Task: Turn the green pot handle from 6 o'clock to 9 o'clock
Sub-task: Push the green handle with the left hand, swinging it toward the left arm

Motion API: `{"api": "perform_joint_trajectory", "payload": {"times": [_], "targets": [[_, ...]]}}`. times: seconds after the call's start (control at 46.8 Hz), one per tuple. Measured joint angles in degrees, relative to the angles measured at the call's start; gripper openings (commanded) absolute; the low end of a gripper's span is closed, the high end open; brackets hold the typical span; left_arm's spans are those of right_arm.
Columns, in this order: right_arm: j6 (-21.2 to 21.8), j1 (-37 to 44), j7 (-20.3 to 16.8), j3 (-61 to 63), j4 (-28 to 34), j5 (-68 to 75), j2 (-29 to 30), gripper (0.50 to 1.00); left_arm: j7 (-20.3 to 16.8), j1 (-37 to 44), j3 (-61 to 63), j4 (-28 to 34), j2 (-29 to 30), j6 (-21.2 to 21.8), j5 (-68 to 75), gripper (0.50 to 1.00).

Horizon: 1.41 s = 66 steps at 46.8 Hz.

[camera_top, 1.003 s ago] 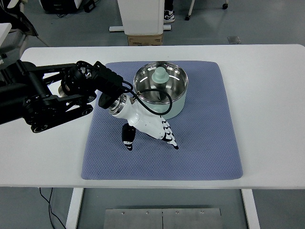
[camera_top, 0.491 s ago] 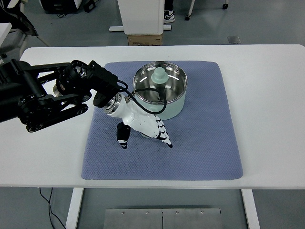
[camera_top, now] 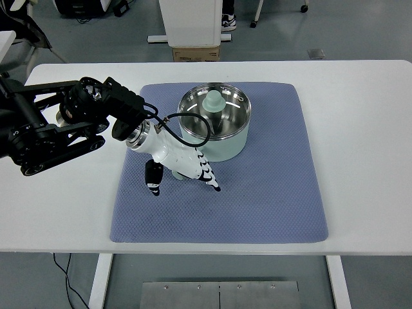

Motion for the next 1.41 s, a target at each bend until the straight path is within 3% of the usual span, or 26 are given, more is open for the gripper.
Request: {"api": "perform_joint_trajectory", "payload": {"times": [1.174,1.409], "targets": [[0.0,0.0,0.0,0.0,0.0,0.0,0.0,1.000,0.0,1.1,1.8,0.2,8.8,0.3,0.0,1.000],[0.0,0.0,0.0,0.0,0.0,0.0,0.0,1.000,0.0,1.1,1.8,4.0,8.8,2.7,0.0,1.000]]}}
